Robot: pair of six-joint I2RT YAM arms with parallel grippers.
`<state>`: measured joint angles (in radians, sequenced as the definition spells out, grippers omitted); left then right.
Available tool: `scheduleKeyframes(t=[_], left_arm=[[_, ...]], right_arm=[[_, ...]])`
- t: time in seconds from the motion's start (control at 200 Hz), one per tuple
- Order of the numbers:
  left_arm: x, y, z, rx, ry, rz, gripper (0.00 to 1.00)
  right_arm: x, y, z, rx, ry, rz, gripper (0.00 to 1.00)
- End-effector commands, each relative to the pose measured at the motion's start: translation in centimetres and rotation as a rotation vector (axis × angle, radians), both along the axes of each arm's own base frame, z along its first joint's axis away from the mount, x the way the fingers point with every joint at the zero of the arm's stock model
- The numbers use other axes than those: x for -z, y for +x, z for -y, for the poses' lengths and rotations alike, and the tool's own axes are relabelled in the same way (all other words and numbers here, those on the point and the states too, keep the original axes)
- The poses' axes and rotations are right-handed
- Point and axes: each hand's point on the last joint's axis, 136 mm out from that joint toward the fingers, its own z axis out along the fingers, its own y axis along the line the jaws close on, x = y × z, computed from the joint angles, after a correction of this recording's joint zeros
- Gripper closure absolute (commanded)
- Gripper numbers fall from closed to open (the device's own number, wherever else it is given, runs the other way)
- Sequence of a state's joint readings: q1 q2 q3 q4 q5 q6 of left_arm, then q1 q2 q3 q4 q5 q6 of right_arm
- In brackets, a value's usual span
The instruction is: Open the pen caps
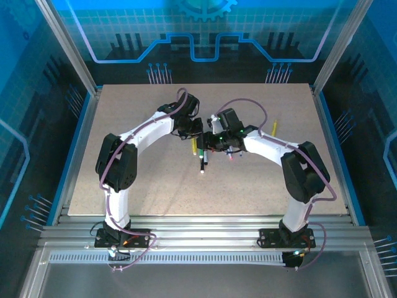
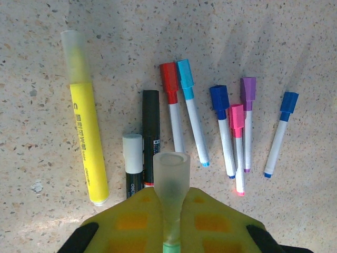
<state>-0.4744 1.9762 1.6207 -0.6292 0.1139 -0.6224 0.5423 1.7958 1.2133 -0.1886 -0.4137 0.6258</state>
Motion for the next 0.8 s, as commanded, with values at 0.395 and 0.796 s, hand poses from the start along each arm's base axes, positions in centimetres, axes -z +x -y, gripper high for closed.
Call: scheduleKeyframes(t=[0.395,0.796], left_arm=[[-3.7,0.2,0.7,0.009,-0.047,0.065,1.0],[-2.2,0.2,0.3,-0.01,-0.02,0.043,0.68]], right_arm=[[0.0,-0.3,-1.6,-0.028,0.01,-0.018,0.84],[-0.8,-1.1,-1.3,-0.047,0.018,0.007,1.0]])
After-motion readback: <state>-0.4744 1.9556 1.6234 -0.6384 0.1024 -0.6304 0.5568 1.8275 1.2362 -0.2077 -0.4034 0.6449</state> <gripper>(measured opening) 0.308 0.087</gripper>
